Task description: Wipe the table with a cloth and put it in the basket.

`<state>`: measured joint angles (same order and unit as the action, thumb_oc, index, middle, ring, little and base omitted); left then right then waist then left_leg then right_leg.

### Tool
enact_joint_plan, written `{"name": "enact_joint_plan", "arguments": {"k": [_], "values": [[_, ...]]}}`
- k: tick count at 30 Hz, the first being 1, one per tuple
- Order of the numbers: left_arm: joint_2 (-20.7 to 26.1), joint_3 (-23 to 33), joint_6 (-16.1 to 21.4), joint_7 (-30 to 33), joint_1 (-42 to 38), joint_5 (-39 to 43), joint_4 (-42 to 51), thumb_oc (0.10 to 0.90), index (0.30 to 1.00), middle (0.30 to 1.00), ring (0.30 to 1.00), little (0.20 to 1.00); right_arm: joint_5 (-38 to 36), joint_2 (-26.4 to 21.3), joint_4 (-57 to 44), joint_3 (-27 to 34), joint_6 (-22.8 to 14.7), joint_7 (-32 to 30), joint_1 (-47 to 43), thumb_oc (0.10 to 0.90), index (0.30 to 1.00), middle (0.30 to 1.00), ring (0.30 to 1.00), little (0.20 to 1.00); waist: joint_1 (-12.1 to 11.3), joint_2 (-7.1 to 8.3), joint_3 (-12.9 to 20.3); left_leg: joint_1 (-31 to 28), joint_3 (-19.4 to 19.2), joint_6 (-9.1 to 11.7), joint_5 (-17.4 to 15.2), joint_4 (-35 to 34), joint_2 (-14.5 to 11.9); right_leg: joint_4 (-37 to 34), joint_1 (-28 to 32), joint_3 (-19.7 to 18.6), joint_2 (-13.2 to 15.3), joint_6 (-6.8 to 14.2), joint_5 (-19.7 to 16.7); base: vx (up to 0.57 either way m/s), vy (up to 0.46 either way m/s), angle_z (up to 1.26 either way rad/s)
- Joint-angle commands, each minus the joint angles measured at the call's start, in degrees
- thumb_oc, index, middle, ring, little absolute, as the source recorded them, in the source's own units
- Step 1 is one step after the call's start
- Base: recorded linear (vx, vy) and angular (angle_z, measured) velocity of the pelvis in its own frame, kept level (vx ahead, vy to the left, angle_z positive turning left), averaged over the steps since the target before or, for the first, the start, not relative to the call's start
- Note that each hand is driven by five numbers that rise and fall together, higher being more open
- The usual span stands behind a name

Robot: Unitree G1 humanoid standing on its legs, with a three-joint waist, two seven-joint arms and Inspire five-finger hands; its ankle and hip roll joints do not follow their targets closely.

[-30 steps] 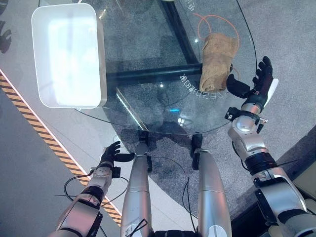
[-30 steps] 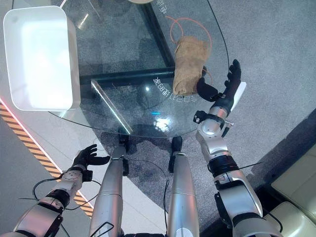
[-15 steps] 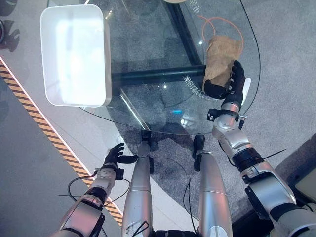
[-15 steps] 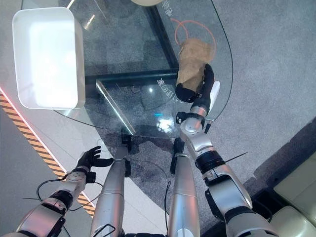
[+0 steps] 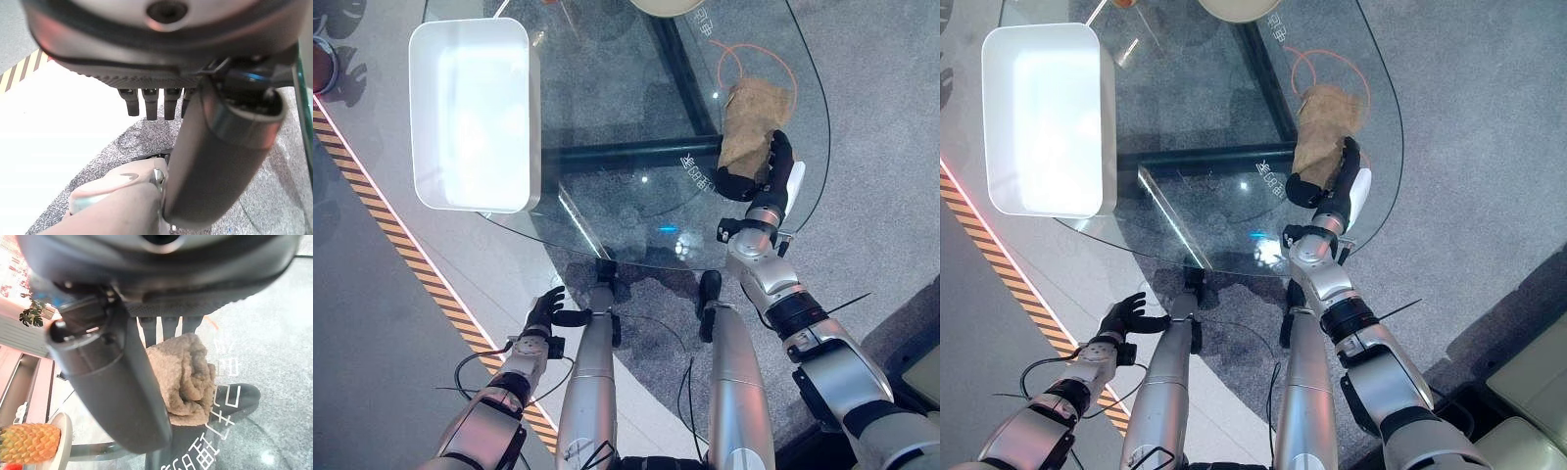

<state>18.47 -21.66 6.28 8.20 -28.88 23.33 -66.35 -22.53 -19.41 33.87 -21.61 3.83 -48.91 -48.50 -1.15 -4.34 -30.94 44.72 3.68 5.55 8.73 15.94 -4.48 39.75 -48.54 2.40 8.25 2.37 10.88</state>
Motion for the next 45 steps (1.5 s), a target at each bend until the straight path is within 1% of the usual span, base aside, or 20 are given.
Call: {"name": "enact_joint_plan", "arguments": {"k": [1,3,10,12,17,19,27,33,34,35,36,45], "values": [[-1.3,-0.7,0.2,1.3,2.5,-1.8,-2.2,0.800,0.900,0.900,0.900,0.900,5.1,-3.1,-2.6,-1.3,-0.4,-3.6,-5.7,0.800,0.900,0.900,0.900,0.900,0.2,-1.35,1.1,-0.6,-5.1,-4.6,-9.3,8.0,5.3,-11.2,2.6,1.8,-3.1,-2.6,-6.5,0.00,0.000,0.00],[-1.3,-0.8,-0.1,1.3,2.5,-1.9,-2.1,0.800,0.900,0.900,0.900,0.900,5.0,-3.4,-2.1,-1.5,0.8,-4.1,-6.5,0.800,0.900,0.900,0.900,0.900,0.1,-1.49,1.1,-0.8,-5.1,-4.7,-9.3,7.9,5.3,-11.2,2.7,1.8,-3.0,-2.6,-6.5,0.00,0.000,0.00],[-1.6,-1.3,-0.2,1.1,2.1,-2.1,-2.3,0.800,0.900,0.900,0.900,0.900,4.4,-3.4,2.3,-2.3,3.4,-5.1,-9.2,0.800,0.900,0.900,0.900,0.900,-0.6,-1.89,1.1,-0.8,-5.0,-4.9,-9.3,8.2,5.5,-10.7,2.6,2.1,-2.8,-2.6,-6.5,0.00,0.000,0.00],[-1.8,-1.5,-0.4,1.1,2.0,-2.1,-2.2,0.800,0.900,0.900,0.900,0.900,4.6,-3.1,3.2,-2.9,5.0,-5.5,-10.1,0.800,0.900,0.900,0.900,0.900,-0.8,-2.01,1.1,-0.8,-4.9,-4.9,-9.3,8.2,5.5,-10.5,2.6,2.2,-2.8,-2.6,-6.4,0.00,0.000,0.00],[-2.0,-1.8,-0.7,1.1,2.0,-2.3,-2.0,0.800,0.900,0.900,0.900,0.900,4.7,-3.1,5.5,-4.1,6.3,-4.9,-11.1,0.800,0.900,0.900,0.900,0.900,-1.2,-2.22,1.1,-0.8,-4.8,-5.0,-9.3,8.3,5.6,-10.3,2.5,2.5,-2.6,-2.6,-6.4,0.00,0.000,0.00],[-2.0,-2.1,-0.9,1.2,2.0,-2.4,-1.9,0.800,0.900,0.900,0.900,0.900,4.5,-3.0,5.9,-4.7,7.4,-4.6,-11.4,0.800,0.900,0.900,0.900,0.900,-1.3,-2.29,1.1,-0.8,-4.8,-5.0,-9.3,8.2,5.7,-10.2,2.5,2.5,-2.6,-2.6,-6.4,0.00,0.000,0.00],[-2.2,-2.4,-1.3,1.4,2.0,-2.3,-1.3,0.800,0.900,0.900,0.900,0.900,3.8,-2.7,6.7,-5.8,7.8,-2.6,-11.4,0.800,0.900,0.900,0.900,0.900,-1.5,-2.49,1.1,-0.6,-4.8,-5.1,-9.3,8.4,5.8,-9.8,2.1,2.5,-2.7,-2.7,-6.3,0.00,0.000,0.00],[-2.2,-2.6,-1.4,1.5,2.0,-2.2,-1.1,0.800,0.900,0.900,0.900,0.900,4.0,-2.3,7.1,-6.1,7.2,-1.2,-11.3,0.800,0.900,0.900,0.900,0.900,-1.5,-2.52,1.1,-0.4,-4.9,-5.1,-9.2,8.4,5.7,-9.6,1.7,2.6,-2.8,-2.7,-6.3,0.00,0.000,0.00],[-2.2,-2.5,-1.5,1.5,2.0,-2.3,-1.1,0.800,0.900,0.900,0.900,0.900,4.0,-2.3,6.9,-6.1,7.4,-0.7,-11.2,0.567,0.700,0.700,0.700,0.667,-1.5,-2.47,1.1,-0.4,-4.9,-5.2,-9.2,8.3,5.7,-9.6,1.7,2.6,-2.8,-2.7,-6.3,0.00,0.000,0.00],[-2.1,-2.5,-1.6,1.6,2.0,-2.3,-1.0,0.800,0.900,0.900,0.900,0.900,4.2,-2.4,6.8,-6.1,7.4,-0.5,-11.1,0.369,0.531,0.531,0.531,0.469,-1.5,-2.44,1.1,-0.4,-4.9,-5.2,-9.2,8.3,5.7,-9.6,1.8,2.7,-2.8,-2.7,-6.3,0.00,0.000,0.00],[-2.0,-2.5,-1.6,1.5,2.0,-2.3,-1.0,0.800,0.900,0.900,0.900,0.900,4.4,-2.5,6.7,-6.3,7.5,-0.2,-11.2,0.100,0.300,0.300,0.300,0.200,-1.6,-2.43,1.1,-0.3,-4.9,-5.2,-9.2,8.4,5.7,-9.5,1.7,2.7,-2.8,-2.7,-6.3,0.00,0.000,0.00],[-1.7,-2.7,-1.9,1.1,1.9,-2.1,-0.9,0.800,0.900,0.900,0.900,0.900,3.9,-2.7,7.6,-6.7,7.5,0.6,-11.3,0.100,0.300,0.300,0.300,0.200,-1.6,-2.52,1.1,0.1,-4.9,-5.3,-9.2,8.6,5.7,-9.1,1.2,2.6,-2.9,-2.7,-6.3,0.00,0.000,0.00]]}}
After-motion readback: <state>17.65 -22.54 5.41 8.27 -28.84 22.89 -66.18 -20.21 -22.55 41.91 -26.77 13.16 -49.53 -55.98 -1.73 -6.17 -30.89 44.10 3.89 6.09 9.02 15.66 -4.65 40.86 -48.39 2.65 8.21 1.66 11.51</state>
